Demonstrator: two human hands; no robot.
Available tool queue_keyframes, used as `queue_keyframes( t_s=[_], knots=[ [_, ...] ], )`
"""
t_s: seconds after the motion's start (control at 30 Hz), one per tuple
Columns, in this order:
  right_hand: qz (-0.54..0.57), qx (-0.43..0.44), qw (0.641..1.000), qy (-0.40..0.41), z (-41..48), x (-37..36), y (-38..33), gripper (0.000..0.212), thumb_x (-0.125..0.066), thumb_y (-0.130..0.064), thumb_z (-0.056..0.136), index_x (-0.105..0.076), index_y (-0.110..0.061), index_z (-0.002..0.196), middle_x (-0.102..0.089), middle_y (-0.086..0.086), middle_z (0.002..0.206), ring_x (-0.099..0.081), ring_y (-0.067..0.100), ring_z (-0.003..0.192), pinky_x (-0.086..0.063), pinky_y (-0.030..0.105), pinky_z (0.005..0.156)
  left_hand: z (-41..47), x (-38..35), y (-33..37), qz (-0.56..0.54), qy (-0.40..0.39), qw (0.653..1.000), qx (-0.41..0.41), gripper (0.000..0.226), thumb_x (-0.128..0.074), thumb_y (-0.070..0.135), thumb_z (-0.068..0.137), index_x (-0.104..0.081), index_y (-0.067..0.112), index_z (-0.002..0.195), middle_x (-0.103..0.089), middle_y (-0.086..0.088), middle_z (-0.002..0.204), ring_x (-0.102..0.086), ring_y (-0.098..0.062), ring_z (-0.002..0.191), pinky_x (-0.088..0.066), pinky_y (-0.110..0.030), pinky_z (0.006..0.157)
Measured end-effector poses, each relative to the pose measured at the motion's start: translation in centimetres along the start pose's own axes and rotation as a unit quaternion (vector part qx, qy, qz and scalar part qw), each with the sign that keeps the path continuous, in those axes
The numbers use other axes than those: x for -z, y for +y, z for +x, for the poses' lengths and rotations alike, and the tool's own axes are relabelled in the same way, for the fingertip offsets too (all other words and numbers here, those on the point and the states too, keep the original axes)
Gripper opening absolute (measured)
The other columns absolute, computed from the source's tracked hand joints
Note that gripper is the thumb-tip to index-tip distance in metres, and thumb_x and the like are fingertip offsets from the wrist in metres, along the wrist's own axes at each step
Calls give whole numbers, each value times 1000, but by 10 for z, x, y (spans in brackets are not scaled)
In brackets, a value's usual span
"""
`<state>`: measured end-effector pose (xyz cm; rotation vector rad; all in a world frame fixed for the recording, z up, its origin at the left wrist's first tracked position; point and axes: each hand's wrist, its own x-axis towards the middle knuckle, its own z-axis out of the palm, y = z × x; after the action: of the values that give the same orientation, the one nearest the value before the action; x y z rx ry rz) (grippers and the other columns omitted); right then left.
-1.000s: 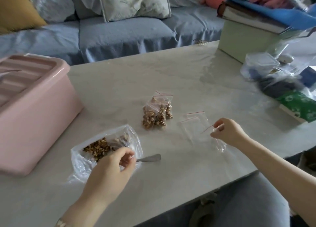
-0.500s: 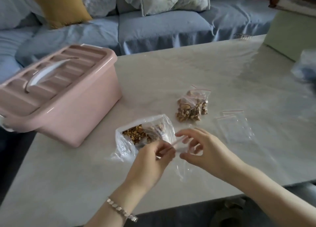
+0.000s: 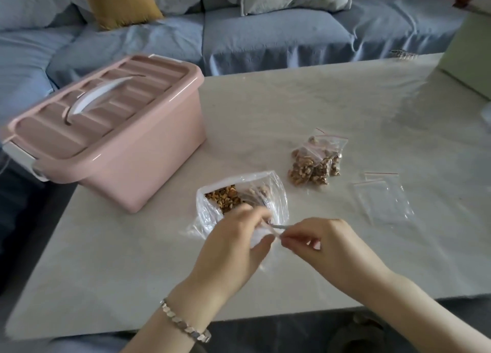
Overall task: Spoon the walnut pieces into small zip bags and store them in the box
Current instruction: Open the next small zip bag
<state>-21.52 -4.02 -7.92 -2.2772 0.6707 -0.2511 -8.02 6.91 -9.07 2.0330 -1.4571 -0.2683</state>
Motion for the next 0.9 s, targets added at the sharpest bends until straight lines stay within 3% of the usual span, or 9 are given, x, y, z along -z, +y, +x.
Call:
queue_keyframes(
  t_s=[0.07, 0.13, 0.27, 0.43, 0.6, 0.73, 0.83, 0.9],
  knots=[
    [98, -71, 991, 56, -1, -5, 3, 9, -69, -24, 80, -73, -32, 79, -65, -23, 64, -60, -3, 72, -42, 7, 62, -2, -6, -2, -21, 110, 993, 30, 23, -70, 17, 79, -58, 19, 99, -52, 10, 92, -50, -4, 86, -37, -5, 80],
    [170, -122, 975, 72, -1, -11, 2, 14, -71, -24, 77, -72, -36, 70, -67, -23, 65, -61, -4, 66, -43, 7, 58, -5, -7, 4, -50, 145, 987, 54, 10, -66, 22, 80, -57, 19, 82, -53, 11, 79, -51, -7, 75, -38, -5, 71],
    [220, -135, 965, 41, -2, -17, -11, 21, -70, -21, 78, -72, -34, 62, -69, -13, 63, -60, 1, 58, -48, 22, 58, -9, -11, 11, -154, 27, 980, 123, 26, -55, 34, 87, -60, 17, 68, -61, 6, 64, -56, -6, 63, -41, -12, 54],
    [204, -113, 972, 17, -1, -16, -16, 24, -65, -14, 82, -73, -32, 68, -70, -18, 68, -64, 0, 65, -51, 20, 67, -11, -9, 11, -171, 6, 973, 152, 27, -53, 33, 90, -62, 22, 67, -64, 5, 63, -60, -7, 63, -45, -18, 56],
    [134, -74, 988, -9, -3, -12, -17, 30, -60, -17, 86, -68, -33, 61, -62, -23, 59, -56, 1, 58, -42, 12, 55, -12, -7, 11, -188, -28, 969, 156, 30, -49, 39, 90, -60, 22, 67, -61, 7, 61, -55, -5, 58, -40, -15, 53],
    [145, -90, 985, -13, -2, -9, -14, 44, -65, -16, 81, -59, -39, 44, -56, -14, 49, -45, 3, 45, -32, 10, 47, -12, -7, 12, -201, -44, 967, 152, 28, -52, 33, 91, -62, 21, 67, -63, 5, 64, -58, -10, 62, -44, -20, 58],
    [159, -110, 981, -22, -2, -8, -14, 40, -67, -16, 76, -61, -34, 41, -56, -7, 48, -39, 5, 44, -31, 15, 47, -11, -6, 14, -206, -57, 965, 152, 28, -54, 29, 90, -64, 18, 67, -63, 3, 64, -56, -7, 60, -41, -14, 55],
    [171, -119, 978, -29, -2, -7, -14, 35, -68, -16, 73, -64, -33, 43, -61, 1, 52, -40, 4, 45, -34, 21, 49, -11, -6, 14, -217, -65, 961, 156, 27, -55, 24, 90, -66, 16, 66, -64, 1, 65, -58, -9, 63, -44, -18, 58]
  ],
)
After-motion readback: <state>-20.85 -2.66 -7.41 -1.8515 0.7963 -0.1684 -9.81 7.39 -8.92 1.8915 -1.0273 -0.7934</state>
